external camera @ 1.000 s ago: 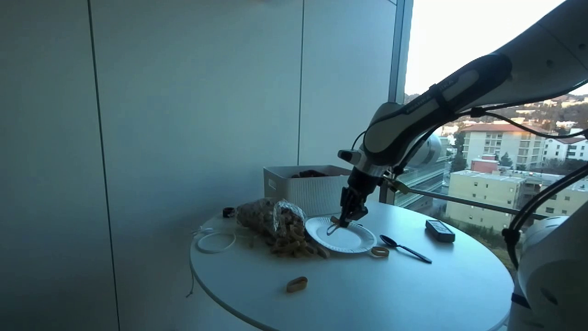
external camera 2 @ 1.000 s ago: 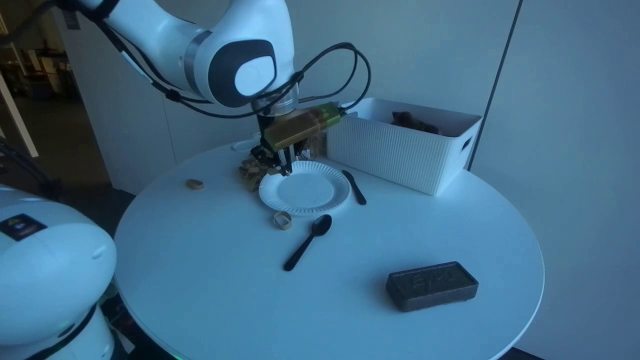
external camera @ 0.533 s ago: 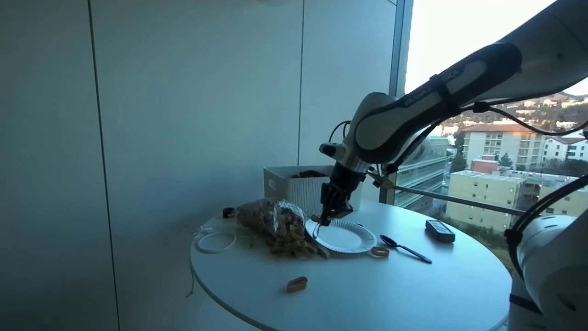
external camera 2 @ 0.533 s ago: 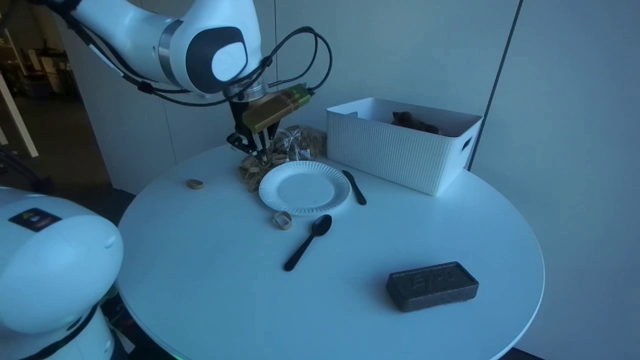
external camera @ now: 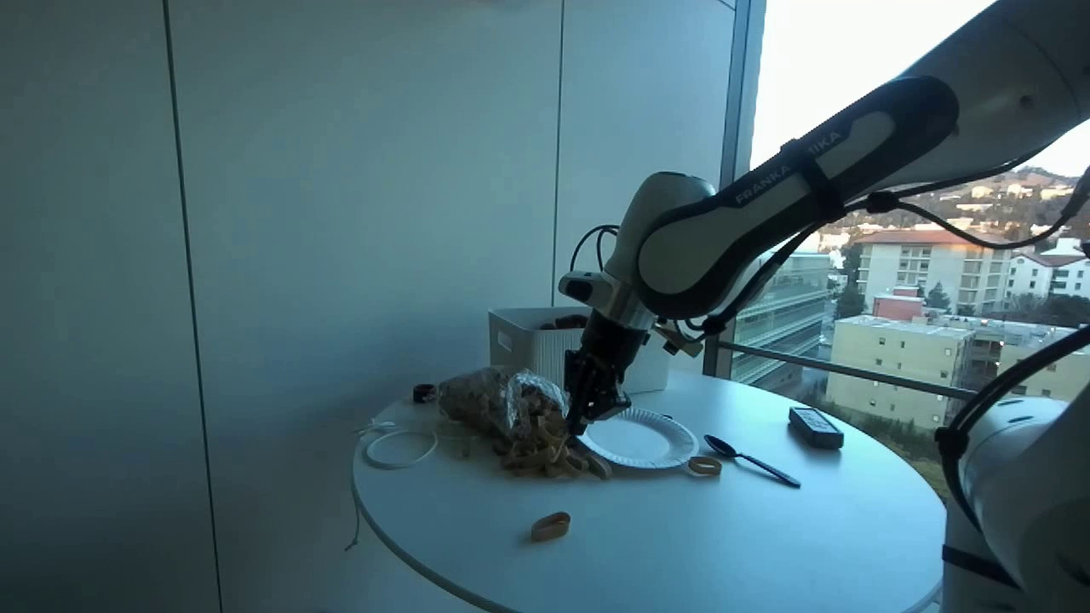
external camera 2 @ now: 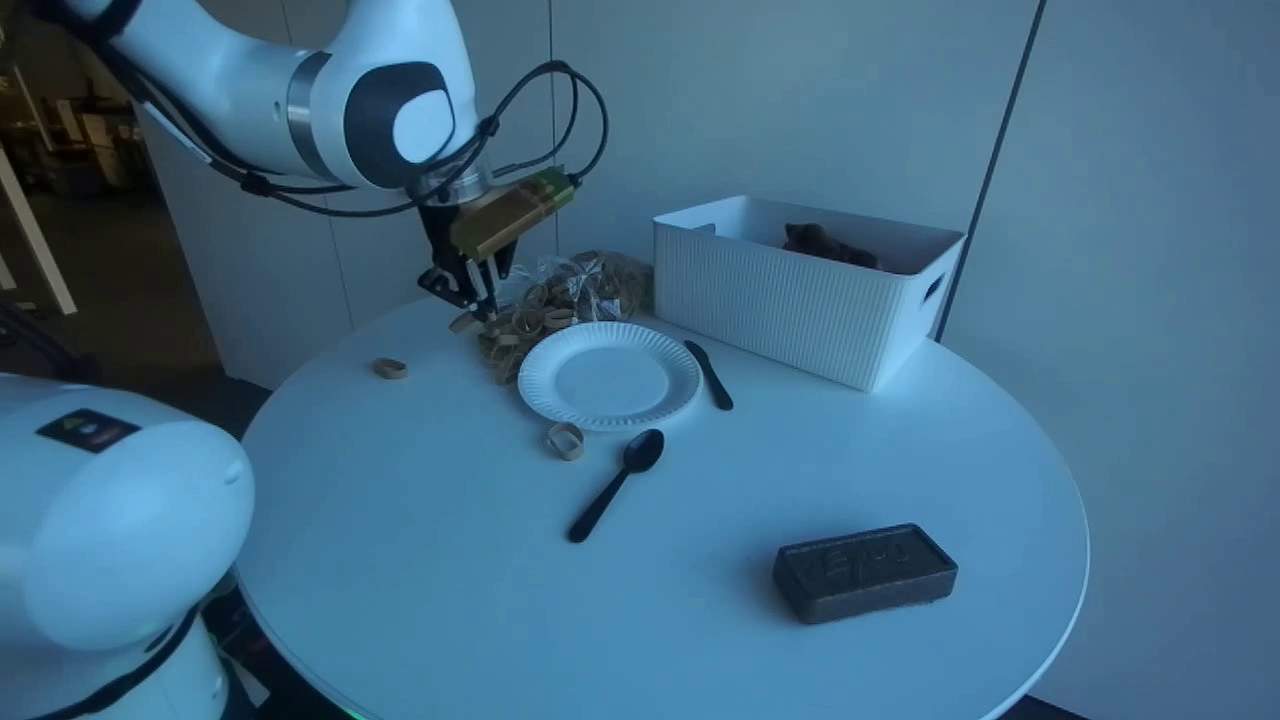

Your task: Remove the rubber bands from the plate

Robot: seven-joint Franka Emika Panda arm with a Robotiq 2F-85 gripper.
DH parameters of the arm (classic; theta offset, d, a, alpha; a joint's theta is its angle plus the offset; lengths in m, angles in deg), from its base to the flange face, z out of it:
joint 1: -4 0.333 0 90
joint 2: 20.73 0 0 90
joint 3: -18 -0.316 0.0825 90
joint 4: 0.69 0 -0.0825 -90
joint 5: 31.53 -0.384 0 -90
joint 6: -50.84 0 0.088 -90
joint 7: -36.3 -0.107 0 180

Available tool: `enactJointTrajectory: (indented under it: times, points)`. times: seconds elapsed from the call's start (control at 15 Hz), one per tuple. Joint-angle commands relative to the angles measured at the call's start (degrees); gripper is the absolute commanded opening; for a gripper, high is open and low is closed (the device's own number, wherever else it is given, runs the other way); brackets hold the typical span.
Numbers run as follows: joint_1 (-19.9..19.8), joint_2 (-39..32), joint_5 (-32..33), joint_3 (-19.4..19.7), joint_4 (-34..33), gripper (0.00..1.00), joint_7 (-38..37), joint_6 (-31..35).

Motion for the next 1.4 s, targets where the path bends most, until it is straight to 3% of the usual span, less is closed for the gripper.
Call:
enactJointTrajectory:
  times: [0.0, 0.07, 0.4, 0.6, 0.93, 1.33]
  points:
    - [0.76, -3.47, -1.12, -1.4, -2.65, 0.42, -1.22, 0.88]
    - [0.53, -4.07, -0.77, -1.7, -2.93, 0.43, -1.4, 0.87]
    - [-0.65, -4.75, -0.58, -1.95, -3.83, 0.79, -2.31, 0.25]
    - [-5.24, -3.3, 1.11, -2.77, -3.81, 0.99, -10.4, -1.32]
    - [-12.88, -3.11, 1.68, 1.68, -3.83, 1.0, -15.84, -3.79]
    - [-21.67, -4.88, 4.72, 5.15, -3.12, 1.0, -23.56, -13.49]
